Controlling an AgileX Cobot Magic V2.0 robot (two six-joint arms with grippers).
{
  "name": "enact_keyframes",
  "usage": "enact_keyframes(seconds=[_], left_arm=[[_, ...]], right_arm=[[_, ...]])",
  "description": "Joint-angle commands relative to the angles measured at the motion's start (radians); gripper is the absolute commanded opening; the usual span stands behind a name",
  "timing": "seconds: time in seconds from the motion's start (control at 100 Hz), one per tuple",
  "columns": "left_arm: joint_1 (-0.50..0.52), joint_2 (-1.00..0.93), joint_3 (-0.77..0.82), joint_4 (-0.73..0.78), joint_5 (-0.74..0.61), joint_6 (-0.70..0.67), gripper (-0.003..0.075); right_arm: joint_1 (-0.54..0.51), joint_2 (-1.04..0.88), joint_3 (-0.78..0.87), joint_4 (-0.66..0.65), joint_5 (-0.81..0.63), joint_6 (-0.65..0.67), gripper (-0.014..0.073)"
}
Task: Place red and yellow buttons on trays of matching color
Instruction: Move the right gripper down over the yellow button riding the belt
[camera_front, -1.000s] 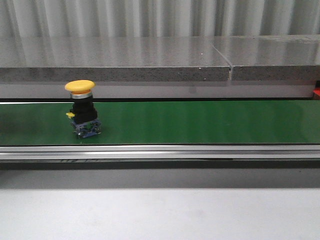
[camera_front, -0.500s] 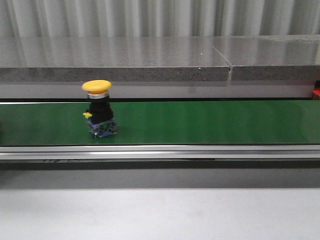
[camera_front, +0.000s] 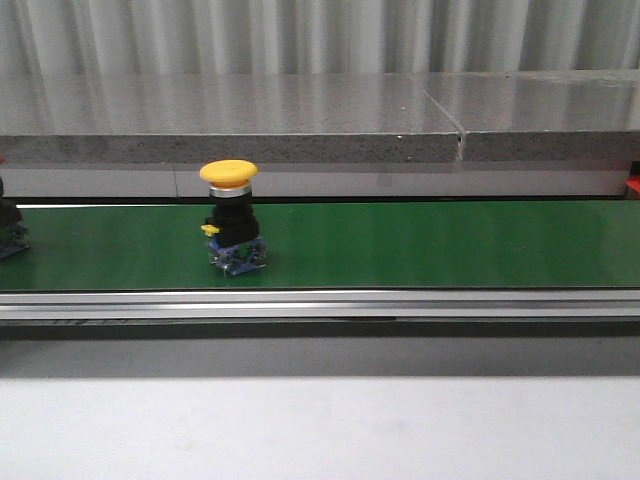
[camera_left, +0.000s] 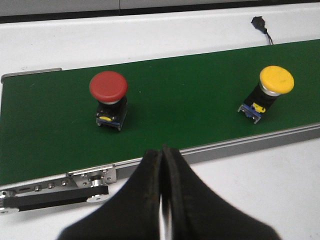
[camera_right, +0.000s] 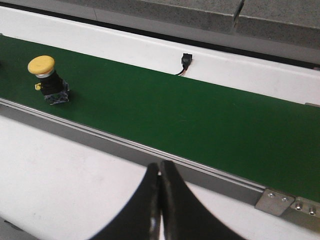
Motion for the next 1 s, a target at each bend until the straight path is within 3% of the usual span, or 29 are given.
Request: enact_keyframes(seconds=[0.0, 0.32, 0.61, 0.78, 0.9, 0.99], left_arm=[[-0.009, -0.094, 0.021, -0.016, -0.065, -0.003, -0.0021], [-0.009, -0.315, 0.096, -0.013, -0.016, -0.003, -0.0021], [-0.009, -0.333, 0.096, -0.013, -0.009, -0.003, -0.0021], [-0.009, -0.333, 0.096, -0.013, -0.009, -0.003, -0.0021], [-0.009, -0.333, 0.096, -0.013, -0.009, -0.003, -0.0021], [-0.009, -0.333, 0.096, -0.013, -0.009, -0.003, -0.0021]], right_arm=[[0.000, 0.003, -0.026, 0.004, -0.067, -0.013, -0.0106], [0.000, 0.039, -0.056, 0.004, -0.062, -0.014, -0.0106], [0.002, 0.303, -0.209, 0.009, 0.005, -0.084, -0.0106], [0.060, 0.439, -0.299, 0.038, 0.000, -0.084, -0.0098], [0.103, 0.539, -0.359, 0.041, 0.003, -0.084, 0.0040], [0.127, 0.610, -0.407, 0.048, 0.008, -0.084, 0.0258]])
